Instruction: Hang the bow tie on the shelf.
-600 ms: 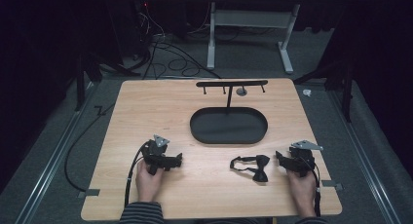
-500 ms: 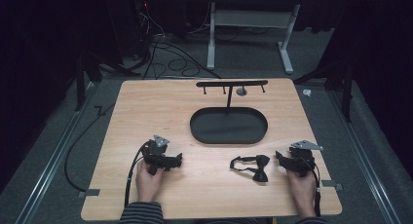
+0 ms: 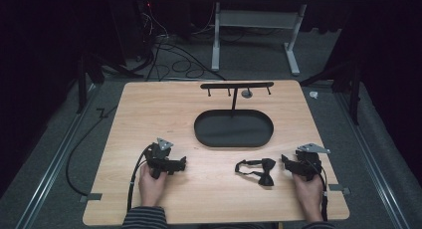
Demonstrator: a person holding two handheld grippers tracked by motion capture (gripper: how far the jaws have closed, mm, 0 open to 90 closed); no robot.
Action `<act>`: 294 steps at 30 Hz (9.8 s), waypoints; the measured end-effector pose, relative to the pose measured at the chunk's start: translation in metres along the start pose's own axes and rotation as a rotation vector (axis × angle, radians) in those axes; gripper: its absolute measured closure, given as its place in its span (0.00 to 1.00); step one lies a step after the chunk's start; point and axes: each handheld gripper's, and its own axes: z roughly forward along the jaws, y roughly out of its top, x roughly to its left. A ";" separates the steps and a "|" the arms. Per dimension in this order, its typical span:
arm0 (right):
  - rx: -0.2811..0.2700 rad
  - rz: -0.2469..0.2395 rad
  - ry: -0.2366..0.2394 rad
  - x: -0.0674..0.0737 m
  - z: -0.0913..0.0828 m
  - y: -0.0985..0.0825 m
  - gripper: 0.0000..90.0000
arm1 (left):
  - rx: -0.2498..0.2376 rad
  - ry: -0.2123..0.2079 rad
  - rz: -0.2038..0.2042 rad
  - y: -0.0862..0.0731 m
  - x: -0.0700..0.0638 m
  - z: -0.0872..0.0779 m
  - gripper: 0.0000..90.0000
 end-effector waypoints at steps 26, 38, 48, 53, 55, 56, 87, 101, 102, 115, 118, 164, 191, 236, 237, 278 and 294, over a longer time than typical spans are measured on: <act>0.001 -0.003 0.000 0.000 0.001 0.001 0.43 | -0.003 0.001 -0.003 0.000 0.000 0.000 0.00; -0.004 -0.005 0.021 0.000 0.000 0.001 0.48 | -0.003 0.002 -0.003 0.000 0.000 0.000 0.00; -0.042 0.015 0.093 0.004 -0.010 0.004 0.56 | -0.002 0.001 -0.002 0.000 0.000 0.000 0.00; -0.060 -0.017 0.120 0.012 -0.018 0.010 0.61 | -0.002 0.000 -0.001 0.000 0.000 0.000 0.00; -0.068 -0.024 0.128 0.013 -0.019 0.011 0.62 | -0.002 0.001 -0.001 0.000 0.000 0.000 0.00; -0.082 -0.026 0.147 0.016 -0.021 0.015 0.63 | -0.002 0.000 -0.001 0.000 0.000 0.000 0.00; -0.034 -0.205 0.335 0.081 -0.005 0.036 0.65 | -0.003 0.001 -0.003 0.000 0.000 0.000 0.00; 0.061 -0.252 0.384 0.103 0.016 0.041 0.68 | -0.003 0.001 -0.003 0.000 0.000 0.000 0.00; 0.068 -0.253 0.385 0.103 0.017 0.041 0.69 | -0.003 0.001 -0.004 0.000 0.000 0.000 0.00; 0.090 -0.284 0.363 0.106 0.023 0.035 0.88 | -0.003 0.001 -0.002 0.000 0.000 0.000 0.00; 0.087 -0.292 0.360 0.107 0.023 0.035 0.91 | -0.003 0.001 -0.003 0.000 0.000 0.000 0.00; -0.146 -0.197 0.351 0.067 -0.037 0.079 0.96 | -0.004 0.001 -0.002 0.000 0.000 0.000 0.00; -0.261 -0.099 0.260 0.045 -0.075 0.110 0.96 | -0.004 0.003 0.000 -0.002 -0.002 -0.002 0.01; -0.299 -0.095 0.284 0.035 -0.031 0.188 0.96 | -0.004 -0.001 0.004 -0.002 -0.003 -0.002 0.01; -0.299 -0.095 0.284 0.035 -0.031 0.188 0.96 | -0.004 -0.001 0.004 -0.002 -0.003 -0.002 0.01; -0.236 -0.034 0.236 0.051 0.019 0.209 0.87 | -0.003 0.000 0.004 -0.002 -0.003 -0.002 0.01; -0.288 -0.003 0.260 0.033 -0.005 0.195 0.73 | -0.004 -0.001 0.005 -0.002 -0.003 -0.002 0.01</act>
